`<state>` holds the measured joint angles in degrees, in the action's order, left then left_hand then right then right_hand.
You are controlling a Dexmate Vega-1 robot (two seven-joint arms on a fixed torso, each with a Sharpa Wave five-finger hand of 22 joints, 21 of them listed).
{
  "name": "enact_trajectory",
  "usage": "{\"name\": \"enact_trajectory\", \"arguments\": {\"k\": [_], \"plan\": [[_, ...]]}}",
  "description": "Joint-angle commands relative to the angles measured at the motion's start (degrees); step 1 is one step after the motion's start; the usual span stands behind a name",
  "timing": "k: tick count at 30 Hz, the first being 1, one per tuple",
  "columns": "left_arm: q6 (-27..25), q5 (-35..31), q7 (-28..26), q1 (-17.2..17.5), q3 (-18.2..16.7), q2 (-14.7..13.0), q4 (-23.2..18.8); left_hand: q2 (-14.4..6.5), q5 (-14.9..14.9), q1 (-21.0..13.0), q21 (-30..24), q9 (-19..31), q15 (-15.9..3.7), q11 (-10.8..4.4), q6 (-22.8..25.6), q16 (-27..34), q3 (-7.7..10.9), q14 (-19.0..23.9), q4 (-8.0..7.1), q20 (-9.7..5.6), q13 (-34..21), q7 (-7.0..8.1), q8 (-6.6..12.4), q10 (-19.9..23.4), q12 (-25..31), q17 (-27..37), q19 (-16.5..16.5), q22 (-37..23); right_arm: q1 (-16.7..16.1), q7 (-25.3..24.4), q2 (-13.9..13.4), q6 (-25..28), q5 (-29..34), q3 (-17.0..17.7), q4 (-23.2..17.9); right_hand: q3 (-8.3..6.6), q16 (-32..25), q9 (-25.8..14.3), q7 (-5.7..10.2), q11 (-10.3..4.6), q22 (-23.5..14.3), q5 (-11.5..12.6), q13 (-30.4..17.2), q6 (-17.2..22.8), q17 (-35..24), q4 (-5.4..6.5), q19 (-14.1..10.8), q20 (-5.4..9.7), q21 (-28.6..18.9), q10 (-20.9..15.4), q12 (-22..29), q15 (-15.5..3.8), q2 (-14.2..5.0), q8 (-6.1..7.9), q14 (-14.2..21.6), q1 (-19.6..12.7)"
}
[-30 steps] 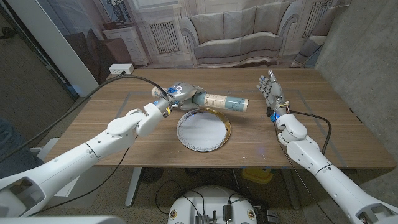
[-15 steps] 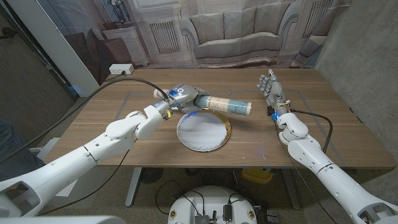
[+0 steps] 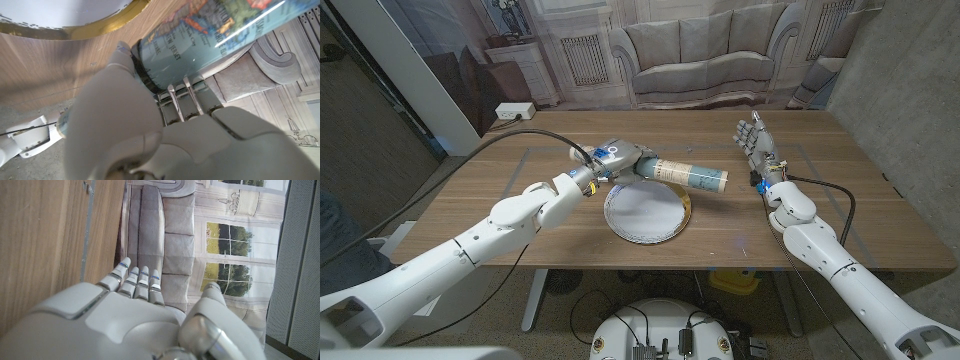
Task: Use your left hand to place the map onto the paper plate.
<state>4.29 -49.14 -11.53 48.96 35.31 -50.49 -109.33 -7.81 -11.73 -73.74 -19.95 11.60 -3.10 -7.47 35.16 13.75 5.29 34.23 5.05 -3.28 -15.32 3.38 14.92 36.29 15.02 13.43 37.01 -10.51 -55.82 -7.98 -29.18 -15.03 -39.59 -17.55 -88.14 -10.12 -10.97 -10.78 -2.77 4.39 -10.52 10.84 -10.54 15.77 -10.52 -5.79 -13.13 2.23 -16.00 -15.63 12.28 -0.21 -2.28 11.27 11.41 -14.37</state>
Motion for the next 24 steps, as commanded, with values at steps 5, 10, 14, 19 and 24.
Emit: {"name": "enact_trajectory", "arguments": {"k": [5,10,14,19,24], "plan": [[2.1,-0.8,0.4,0.6,0.6,-0.3,0.1,0.1,0.2,0.7,-0.1,0.1,-5.52,-0.16,0.5,-0.2,-0.10,0.5,-0.54,-0.34,-0.3,-0.02,0.00,0.5,-0.3,0.3,0.2,-0.1,0.0,-0.5,0.1,-0.2,0.3,0.1,-0.2,0.01,0.1,-0.2,-0.01,0.05,-0.2,-0.2,-0.2,0.4,-0.1,-0.08,-0.7,1.74,0.3,-0.6,0.0,0.05,-0.35,0.04,0.3,-0.1],[2.1,-0.8,0.8,1.2,0.2,-0.6,-0.6,0.2,0.2,0.9,-0.1,0.1,-5.51,-0.32,0.7,-0.2,-0.17,0.7,-0.62,-0.41,-0.3,0.04,-0.04,0.8,-0.3,0.3,0.2,-0.1,-0.3,-0.7,0.0,-0.3,0.5,0.1,-0.5,0.02,0.1,-0.2,-0.03,0.15,-0.2,-0.1,-0.2,0.5,-0.1,-0.09,-0.8,1.74,0.4,-0.6,0.0,0.13,-0.37,0.05,0.3,-0.1],[1.7,-0.8,1.8,1.5,0.0,-0.9,-1.2,0.2,0.2,0.9,-0.1,0.1,-5.51,-0.21,0.8,-0.2,-0.20,0.7,-0.64,-0.37,-0.3,-0.06,-0.07,0.9,-0.3,0.3,0.3,-0.1,-0.4,-0.8,0.0,-0.4,0.6,0.1,-0.6,0.03,0.1,-0.2,-0.04,0.21,-0.2,-0.1,-0.2,0.4,-0.1,-0.10,-0.8,1.77,0.4,-0.6,0.0,0.10,-0.39,0.04,0.4,-0.1],[1.8,-0.3,1.9,1.8,-0.4,-1.0,-1.2,0.3,0.1,1.0,-0.1,0.1,-5.53,-0.24,0.9,-0.2,-0.25,0.8,-0.69,-0.39,-0.3,-0.16,-0.14,0.9,-0.4,0.3,0.3,-0.1,-0.5,-1.1,0.0,0.1,0.5,0.1,-0.9,0.03,0.1,-0.2,-0.02,0.24,-0.2,-0.1,-0.2,0.4,-0.1,-0.12,-0.8,1.78,0.5,-0.6,0.0,0.00,-0.41,0.04,0.4,-0.1],[2.3,-0.2,2.3,1.7,-0.4,-1.1,-1.2,0.3,0.1,1.1,0.0,0.1,-5.45,-0.15,1.0,-0.3,-0.27,0.8,-0.71,-0.35,-0.3,-0.22,-0.22,1.0,-0.5,0.3,0.3,-0.1,-0.5,-1.4,0.0,0.2,0.5,0.1,-1.2,0.05,0.1,-0.2,-0.02,0.28,-0.2,-0.1,-0.2,0.4,-0.1,-0.13,-0.9,1.77,0.6,-0.6,0.0,0.10,-0.41,0.04,0.4,-0.1]]}}
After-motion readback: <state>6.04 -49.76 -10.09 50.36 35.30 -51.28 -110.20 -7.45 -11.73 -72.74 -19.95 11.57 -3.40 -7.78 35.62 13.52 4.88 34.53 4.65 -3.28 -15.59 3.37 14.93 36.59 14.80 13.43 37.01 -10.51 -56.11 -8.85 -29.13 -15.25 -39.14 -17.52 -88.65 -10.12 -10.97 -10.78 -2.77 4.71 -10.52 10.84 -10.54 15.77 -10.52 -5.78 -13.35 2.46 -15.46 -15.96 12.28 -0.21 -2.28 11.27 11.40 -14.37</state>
